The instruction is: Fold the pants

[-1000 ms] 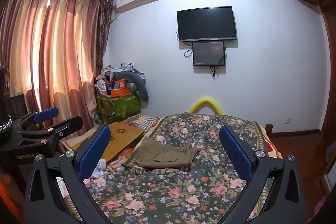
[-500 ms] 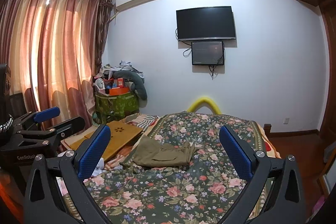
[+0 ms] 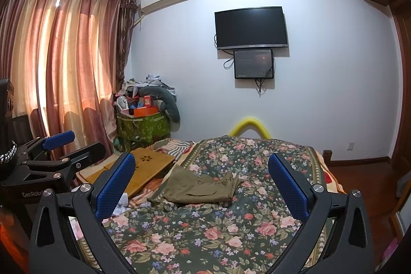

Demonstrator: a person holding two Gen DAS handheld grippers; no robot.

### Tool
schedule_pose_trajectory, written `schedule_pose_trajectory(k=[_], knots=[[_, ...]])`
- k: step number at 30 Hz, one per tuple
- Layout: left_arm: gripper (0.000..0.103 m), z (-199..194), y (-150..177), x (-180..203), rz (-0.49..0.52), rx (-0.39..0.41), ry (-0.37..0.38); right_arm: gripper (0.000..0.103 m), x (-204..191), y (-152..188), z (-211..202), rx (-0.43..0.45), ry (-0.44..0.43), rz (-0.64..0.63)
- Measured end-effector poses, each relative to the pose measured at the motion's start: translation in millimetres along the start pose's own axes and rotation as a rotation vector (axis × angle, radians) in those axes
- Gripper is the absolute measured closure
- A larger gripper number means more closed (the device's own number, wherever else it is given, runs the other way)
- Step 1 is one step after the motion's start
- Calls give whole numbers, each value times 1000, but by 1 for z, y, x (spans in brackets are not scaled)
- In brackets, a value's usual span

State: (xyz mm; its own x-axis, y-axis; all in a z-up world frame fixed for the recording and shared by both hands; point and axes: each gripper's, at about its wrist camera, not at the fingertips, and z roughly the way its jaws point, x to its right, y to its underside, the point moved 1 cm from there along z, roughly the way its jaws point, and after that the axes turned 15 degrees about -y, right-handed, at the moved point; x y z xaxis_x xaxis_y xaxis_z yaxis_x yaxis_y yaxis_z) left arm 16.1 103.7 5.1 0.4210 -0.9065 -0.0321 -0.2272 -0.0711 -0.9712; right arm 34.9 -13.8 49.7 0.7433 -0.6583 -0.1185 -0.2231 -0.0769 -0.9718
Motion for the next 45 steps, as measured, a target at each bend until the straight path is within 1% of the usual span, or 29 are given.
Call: schedule_pose_trajectory(k=[14,45], knots=[[0,1,2,1,6,-5,7,0,1,1,-1,2,1,5],[0,10,0,2,18,-38,57,0,4,2,0,2,17,25]])
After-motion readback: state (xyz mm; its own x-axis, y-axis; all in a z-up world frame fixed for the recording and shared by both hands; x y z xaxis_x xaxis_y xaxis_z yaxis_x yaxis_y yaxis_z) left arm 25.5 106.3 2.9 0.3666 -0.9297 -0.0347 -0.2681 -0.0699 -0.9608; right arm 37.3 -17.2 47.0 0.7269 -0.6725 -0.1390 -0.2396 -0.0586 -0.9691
